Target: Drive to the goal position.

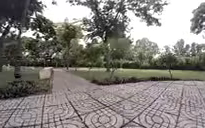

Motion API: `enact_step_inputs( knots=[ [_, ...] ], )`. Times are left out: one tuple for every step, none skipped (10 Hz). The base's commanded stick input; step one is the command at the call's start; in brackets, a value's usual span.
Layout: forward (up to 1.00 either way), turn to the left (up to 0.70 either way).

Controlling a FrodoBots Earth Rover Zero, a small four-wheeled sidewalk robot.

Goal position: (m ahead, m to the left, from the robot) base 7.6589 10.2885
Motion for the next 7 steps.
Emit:
enact_step_inputs(
  knots=[
    [0.70, 0.00],
    [0.70, 0.00],
    [0.70, 0.00],
    [0.70, 0.00],
    [0.70, 0.00],
    [0.70, 0.00],
    [0.70, 0.27]
  ],
)
